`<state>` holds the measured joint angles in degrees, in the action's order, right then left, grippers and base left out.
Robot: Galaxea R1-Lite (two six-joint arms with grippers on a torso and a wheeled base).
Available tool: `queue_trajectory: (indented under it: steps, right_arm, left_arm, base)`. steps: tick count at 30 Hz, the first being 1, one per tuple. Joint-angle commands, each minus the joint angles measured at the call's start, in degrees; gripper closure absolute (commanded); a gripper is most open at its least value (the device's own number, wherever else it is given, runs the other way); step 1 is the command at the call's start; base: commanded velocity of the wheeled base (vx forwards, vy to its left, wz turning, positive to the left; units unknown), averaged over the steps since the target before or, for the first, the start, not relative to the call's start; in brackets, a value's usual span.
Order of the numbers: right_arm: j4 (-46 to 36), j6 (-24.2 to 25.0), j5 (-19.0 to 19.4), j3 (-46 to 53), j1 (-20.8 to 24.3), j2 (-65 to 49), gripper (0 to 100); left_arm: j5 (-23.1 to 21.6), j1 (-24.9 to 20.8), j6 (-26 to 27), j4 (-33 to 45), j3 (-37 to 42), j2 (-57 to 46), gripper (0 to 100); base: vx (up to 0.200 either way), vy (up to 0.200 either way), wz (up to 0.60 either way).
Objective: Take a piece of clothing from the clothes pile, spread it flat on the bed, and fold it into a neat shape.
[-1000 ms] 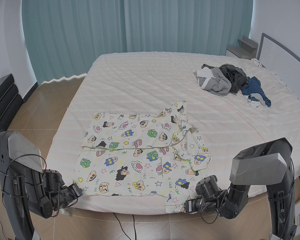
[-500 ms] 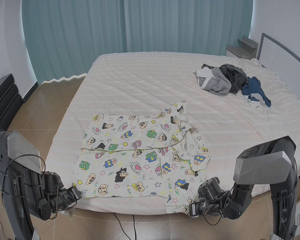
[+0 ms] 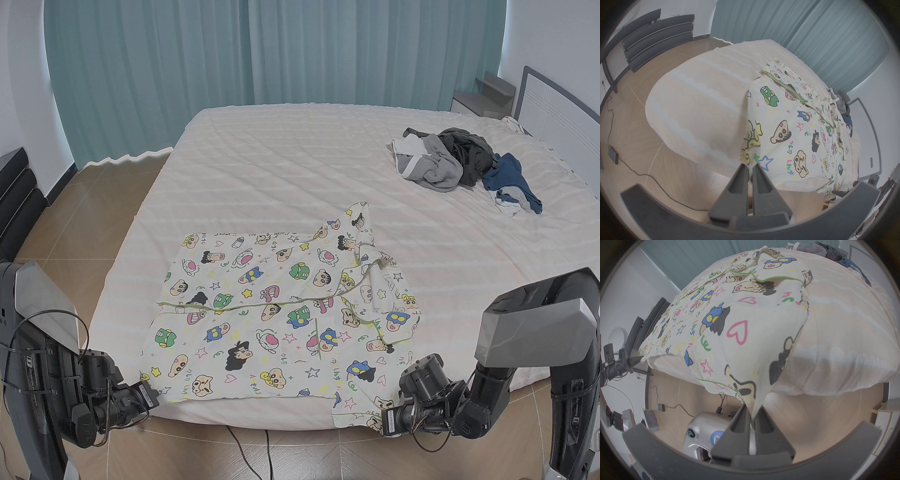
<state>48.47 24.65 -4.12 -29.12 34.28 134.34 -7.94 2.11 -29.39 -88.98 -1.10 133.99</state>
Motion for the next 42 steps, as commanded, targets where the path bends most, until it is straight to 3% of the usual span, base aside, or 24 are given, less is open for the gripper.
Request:
queue_trajectory:
  steps: [1,12,19,26,42]
  right_arm:
    - [-0.04,-0.13,0.17,1.17,0.35,-1.19,100]
    - [-0.13,-0.22,1.48,3.11,0.96,-2.33,100]
    - [0.75,0.40,2.01,3.11,0.88,-3.03,100]
    - [2.24,2.60,8.69,3.11,0.79,-9.98,100]
    - [2.33,4.88,8.87,-2.96,-2.11,-12.96,100]
  left_arm:
    - [0.03,0.09,0.21,-0.76,0.92,0.13,100]
    - [-1.56,0.18,2.15,4.78,0.92,-0.31,100]
    - [-1.64,0.09,1.79,-1.02,0.22,-0.22,100]
    - [-1.91,0.09,1.62,-1.02,-0.92,-2.59,100]
    - [-1.03,-0.35,0.21,-1.02,-10.68,-5.67,100]
  base:
    - [0.000,0.000,0.00]
    - [0.000,0.000,0.00]
    - [0.000,0.000,0.00]
    - [0.000,0.000,0.00]
    - [0.000,0.000,0.00]
